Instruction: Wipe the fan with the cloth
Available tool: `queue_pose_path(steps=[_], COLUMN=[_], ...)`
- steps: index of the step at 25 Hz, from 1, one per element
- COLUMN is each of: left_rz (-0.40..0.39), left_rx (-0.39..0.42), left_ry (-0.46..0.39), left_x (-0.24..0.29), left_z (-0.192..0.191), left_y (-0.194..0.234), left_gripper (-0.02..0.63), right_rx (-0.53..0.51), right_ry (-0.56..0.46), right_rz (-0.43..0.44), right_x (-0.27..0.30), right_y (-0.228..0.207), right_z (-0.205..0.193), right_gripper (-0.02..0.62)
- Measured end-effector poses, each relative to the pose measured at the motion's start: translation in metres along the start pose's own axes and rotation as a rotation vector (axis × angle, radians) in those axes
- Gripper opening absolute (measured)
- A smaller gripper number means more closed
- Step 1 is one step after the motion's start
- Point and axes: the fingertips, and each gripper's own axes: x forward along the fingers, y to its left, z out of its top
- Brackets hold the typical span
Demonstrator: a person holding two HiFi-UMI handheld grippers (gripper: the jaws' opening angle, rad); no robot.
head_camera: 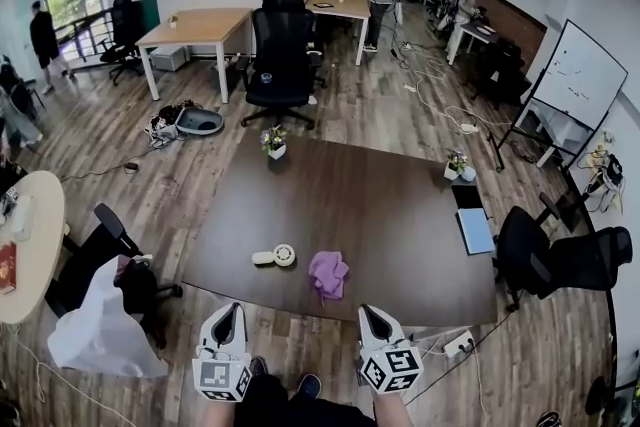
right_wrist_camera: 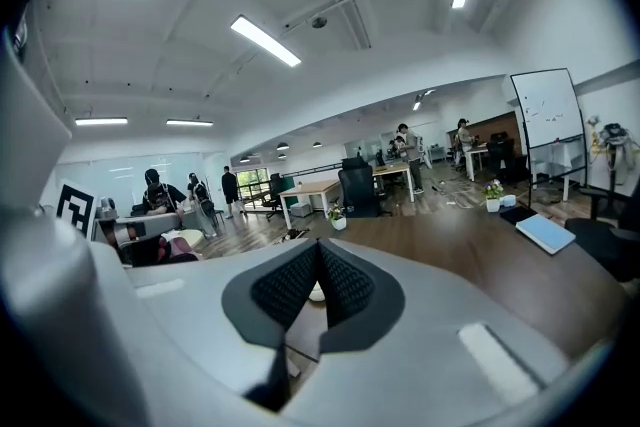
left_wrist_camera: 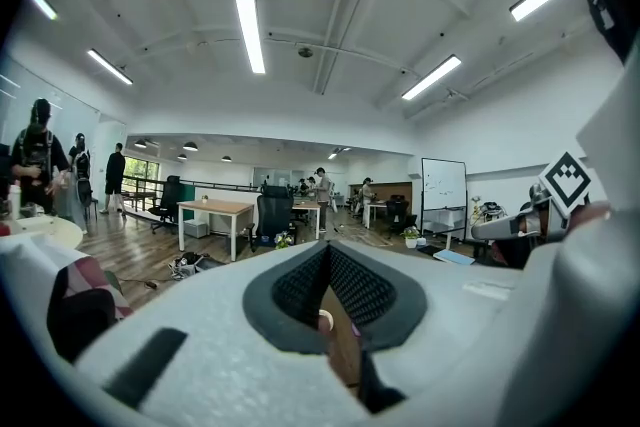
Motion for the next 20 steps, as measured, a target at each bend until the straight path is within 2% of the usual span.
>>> queue_pose_path(steps=[3,7,9,11,15,20], left_rz=[-0.017,-0.023,-0.041,-0.064,-0.090,-0.161], left_rx=[-0.001,-0.035,-0.021,0.005,0.001,0.020], left_ry=[-0.006,-0.005,-0.008,-0.011,-0.017,-0.009], left_x=[0.011,0.036,0.055,0.077,0.119,0.159], left_z=[0.001,-0.001,0.001,0.004,0.017,0.021], left_y=[0.007,0.031,0.038,0.050,0.079,0.111], left_gripper=[-0.005,-0.005,-0.005,-0.005,-0.005,-0.005], right_rx=[0.042,0.043,0.034,0.023,-0.004,-0.034], right_ry=[0.015,0.014,0.013,0.007,-0.006,-0.034], right_rz=[0.010,-0.006,-0.017,-0.037,-0.092,-0.142], right_x=[0.018,0.042,0.054,0.071,0.104,0.142], right_y=[-0.001,-0.003,-0.006,-0.010,-0.016,-0.014], right_z=[-0.003,0.005,0.010,0.015,0.033,0.045], right_gripper=[0.011,0.011,0.011,0.011,0.011,0.011])
